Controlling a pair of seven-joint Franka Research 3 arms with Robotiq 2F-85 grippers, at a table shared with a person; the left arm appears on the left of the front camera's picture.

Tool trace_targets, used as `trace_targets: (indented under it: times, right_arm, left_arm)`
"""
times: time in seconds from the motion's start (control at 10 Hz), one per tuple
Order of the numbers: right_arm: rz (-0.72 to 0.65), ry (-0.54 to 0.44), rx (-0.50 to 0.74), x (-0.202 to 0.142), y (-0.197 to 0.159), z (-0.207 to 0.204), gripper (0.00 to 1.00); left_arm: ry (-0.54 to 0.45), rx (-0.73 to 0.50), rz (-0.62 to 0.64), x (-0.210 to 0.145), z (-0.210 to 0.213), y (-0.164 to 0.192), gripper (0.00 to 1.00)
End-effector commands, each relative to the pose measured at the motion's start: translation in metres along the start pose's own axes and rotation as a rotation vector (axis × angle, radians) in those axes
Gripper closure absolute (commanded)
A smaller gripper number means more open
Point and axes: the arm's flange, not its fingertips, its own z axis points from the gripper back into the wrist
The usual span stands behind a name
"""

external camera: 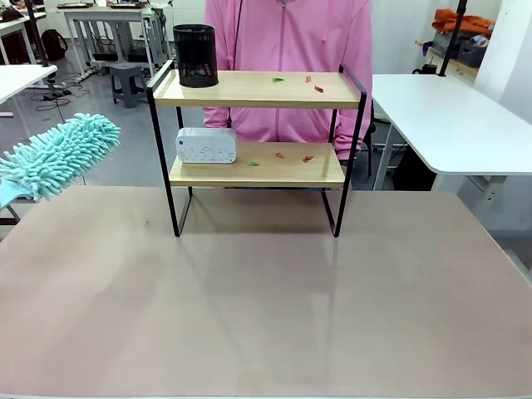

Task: Clean the shelf.
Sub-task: Pick up the Duster from the human, then clean the specific tier of the Shelf with the Duster once objects are removed.

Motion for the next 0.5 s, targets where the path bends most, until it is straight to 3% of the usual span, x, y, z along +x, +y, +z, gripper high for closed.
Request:
trace_targets:
  times: [0.0,0.4]
  right_arm:
    - [0.026,0.001,0.001,-0.0018,-0.0004,-0.0001,0.0]
    - [0.026,0.001,0.001,-0.0018,-0.0004,-0.0001,0.0]
  left_arm:
    - [0.007,-0.017,0.004,0.0015,0.0028,-0.0019,1.0]
    - [0.007,-0.017,0.004,0.0015,0.0028,-0.0019,1.0]
